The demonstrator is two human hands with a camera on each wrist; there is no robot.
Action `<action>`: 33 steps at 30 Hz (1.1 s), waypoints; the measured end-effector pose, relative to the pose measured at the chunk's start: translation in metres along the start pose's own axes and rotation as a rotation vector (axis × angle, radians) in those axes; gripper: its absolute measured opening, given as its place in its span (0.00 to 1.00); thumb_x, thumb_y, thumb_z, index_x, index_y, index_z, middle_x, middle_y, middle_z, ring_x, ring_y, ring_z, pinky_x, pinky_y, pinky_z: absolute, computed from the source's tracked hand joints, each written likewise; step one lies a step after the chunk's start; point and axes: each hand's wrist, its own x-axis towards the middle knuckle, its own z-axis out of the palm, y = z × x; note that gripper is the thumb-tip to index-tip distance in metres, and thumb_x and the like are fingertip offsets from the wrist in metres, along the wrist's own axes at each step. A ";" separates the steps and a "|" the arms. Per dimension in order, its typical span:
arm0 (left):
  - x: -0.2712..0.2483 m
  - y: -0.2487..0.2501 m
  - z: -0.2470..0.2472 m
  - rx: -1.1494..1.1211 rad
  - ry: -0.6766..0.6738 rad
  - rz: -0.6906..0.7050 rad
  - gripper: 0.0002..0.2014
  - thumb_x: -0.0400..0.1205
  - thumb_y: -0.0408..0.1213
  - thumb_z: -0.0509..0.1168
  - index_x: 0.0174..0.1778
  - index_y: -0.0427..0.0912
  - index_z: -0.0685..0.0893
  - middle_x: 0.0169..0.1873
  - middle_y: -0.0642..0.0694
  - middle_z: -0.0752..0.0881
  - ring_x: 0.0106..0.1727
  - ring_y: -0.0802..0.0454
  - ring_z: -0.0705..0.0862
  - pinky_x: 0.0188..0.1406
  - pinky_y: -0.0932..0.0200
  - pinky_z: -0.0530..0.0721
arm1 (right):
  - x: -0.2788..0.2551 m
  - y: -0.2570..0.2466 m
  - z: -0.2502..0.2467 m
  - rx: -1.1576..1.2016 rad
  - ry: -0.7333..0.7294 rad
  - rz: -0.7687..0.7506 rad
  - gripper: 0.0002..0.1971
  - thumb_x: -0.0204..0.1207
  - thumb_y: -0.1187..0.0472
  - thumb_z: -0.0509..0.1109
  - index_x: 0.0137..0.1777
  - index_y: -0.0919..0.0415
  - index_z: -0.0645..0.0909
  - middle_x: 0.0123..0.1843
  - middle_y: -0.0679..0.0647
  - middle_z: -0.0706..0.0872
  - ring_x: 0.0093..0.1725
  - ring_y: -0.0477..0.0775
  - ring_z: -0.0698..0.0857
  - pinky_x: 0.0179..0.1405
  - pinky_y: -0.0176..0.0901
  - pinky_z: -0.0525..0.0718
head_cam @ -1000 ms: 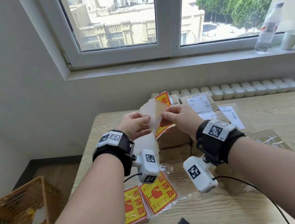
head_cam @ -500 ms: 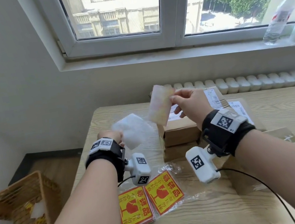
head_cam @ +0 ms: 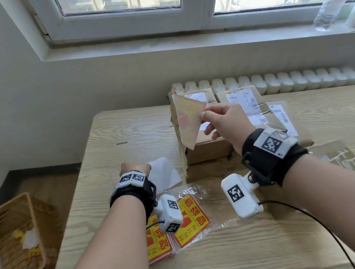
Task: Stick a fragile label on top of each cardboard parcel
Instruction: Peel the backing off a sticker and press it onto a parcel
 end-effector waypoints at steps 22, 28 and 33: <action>-0.250 0.127 0.043 -0.296 -0.323 0.384 0.04 0.80 0.31 0.65 0.45 0.35 0.84 0.38 0.39 0.88 0.28 0.52 0.90 0.37 0.58 0.89 | -0.052 -0.016 -0.145 -0.406 -0.071 -0.546 0.04 0.69 0.52 0.77 0.37 0.50 0.90 0.28 0.44 0.82 0.28 0.42 0.75 0.32 0.43 0.76; -0.264 0.120 0.069 -0.325 -0.372 0.392 0.03 0.82 0.26 0.65 0.46 0.38 0.82 0.41 0.41 0.87 0.40 0.50 0.86 0.47 0.53 0.86 | -0.050 0.004 -0.195 -0.278 0.051 -0.427 0.07 0.68 0.47 0.79 0.33 0.44 0.87 0.45 0.50 0.84 0.43 0.50 0.85 0.45 0.44 0.84; -0.275 0.111 0.097 -0.309 -0.488 0.340 0.08 0.81 0.22 0.63 0.42 0.39 0.80 0.35 0.42 0.89 0.32 0.51 0.90 0.31 0.57 0.89 | -0.046 0.030 -0.235 -0.200 -0.019 -0.192 0.03 0.71 0.66 0.77 0.42 0.57 0.90 0.42 0.53 0.90 0.40 0.46 0.86 0.43 0.38 0.84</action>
